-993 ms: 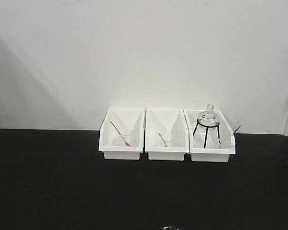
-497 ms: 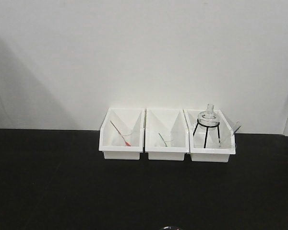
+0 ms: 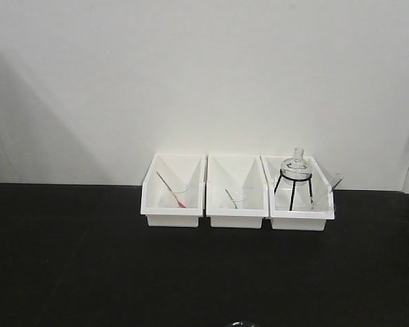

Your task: Grab transparent chemical and place on left bench

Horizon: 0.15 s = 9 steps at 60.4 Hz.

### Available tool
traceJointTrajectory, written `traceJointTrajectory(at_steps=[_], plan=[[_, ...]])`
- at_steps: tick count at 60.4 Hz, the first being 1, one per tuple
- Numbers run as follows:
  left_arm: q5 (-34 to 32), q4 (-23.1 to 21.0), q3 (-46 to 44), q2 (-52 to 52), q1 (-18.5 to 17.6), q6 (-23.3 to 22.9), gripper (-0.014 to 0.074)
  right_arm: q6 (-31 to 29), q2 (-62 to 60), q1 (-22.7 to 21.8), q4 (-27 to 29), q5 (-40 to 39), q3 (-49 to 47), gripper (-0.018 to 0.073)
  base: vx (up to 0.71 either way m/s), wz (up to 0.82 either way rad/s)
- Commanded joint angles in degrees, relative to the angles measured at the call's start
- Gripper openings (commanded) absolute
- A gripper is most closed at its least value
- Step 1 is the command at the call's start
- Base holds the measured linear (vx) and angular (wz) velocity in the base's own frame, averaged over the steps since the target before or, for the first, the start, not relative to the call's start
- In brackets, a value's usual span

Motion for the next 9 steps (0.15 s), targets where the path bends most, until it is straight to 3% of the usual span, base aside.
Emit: traceJointTrajectory(at_steps=[1,9], plan=[[-4.5,0.0,0.9,-1.1,-0.1,-0.4,-0.0003,0.1,-0.8,-0.3,-0.1,-4.5,0.4,-0.0008,0.00,0.00],[-4.5,0.0,0.9,-1.1,-0.1,-0.4,-0.0003,0.1,-0.8,-0.3,-0.1,-4.5,0.4,-0.0008,0.00,0.00]])
